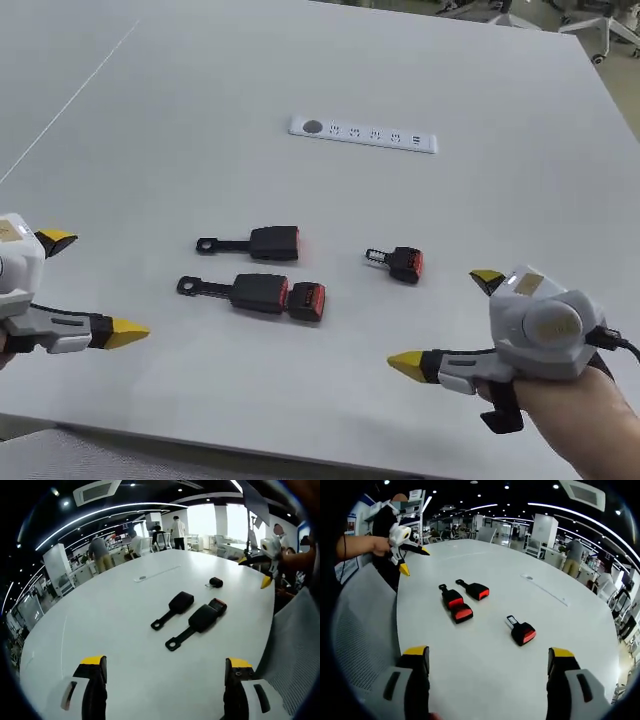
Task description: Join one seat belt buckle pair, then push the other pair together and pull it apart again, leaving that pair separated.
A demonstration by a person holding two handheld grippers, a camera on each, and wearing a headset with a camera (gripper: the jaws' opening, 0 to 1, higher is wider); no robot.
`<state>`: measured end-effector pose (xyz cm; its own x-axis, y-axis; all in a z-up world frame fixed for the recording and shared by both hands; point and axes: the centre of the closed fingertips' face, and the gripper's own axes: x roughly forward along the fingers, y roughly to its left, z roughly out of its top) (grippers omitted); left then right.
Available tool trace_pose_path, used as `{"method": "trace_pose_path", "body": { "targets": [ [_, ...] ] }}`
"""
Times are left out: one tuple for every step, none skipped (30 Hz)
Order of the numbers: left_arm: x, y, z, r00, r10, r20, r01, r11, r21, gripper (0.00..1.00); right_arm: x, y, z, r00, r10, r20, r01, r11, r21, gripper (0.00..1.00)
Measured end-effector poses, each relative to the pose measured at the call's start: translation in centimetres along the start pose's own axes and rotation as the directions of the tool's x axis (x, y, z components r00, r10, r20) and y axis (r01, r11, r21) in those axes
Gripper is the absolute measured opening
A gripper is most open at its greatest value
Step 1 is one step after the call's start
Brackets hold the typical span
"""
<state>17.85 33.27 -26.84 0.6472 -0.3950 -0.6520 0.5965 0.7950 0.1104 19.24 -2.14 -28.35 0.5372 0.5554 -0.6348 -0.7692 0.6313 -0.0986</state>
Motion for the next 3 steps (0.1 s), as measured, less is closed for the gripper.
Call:
{"method": "trace_pose_path", "body": {
  "targets": [
    [0.02, -0.1, 0.05, 1.0, -0.001, 0.002, 0.001, 1.0, -0.003, 1.0, 0.0, -0.04, 0.01, 1.0, -0.001, 0.0, 0.001, 1.0, 0.001, 1.0],
    [0.04, -0.17, 0.06, 1.0, -0.002, 0.002, 0.002, 1.0, -0.004, 1.0, -0.01, -0.07, 0.02, 1.0, -0.003, 0.001, 0.003, 1.0, 0.001, 1.0],
    [0.04, -0.26, 0.05, 1.0, -0.003, 0.003, 0.003, 1.0, -0.004, 1.0, -0.03, -0.08, 0.06, 1.0, -0.003, 0.002, 0.003, 1.0, 0.002, 1.0]
  ]
}}
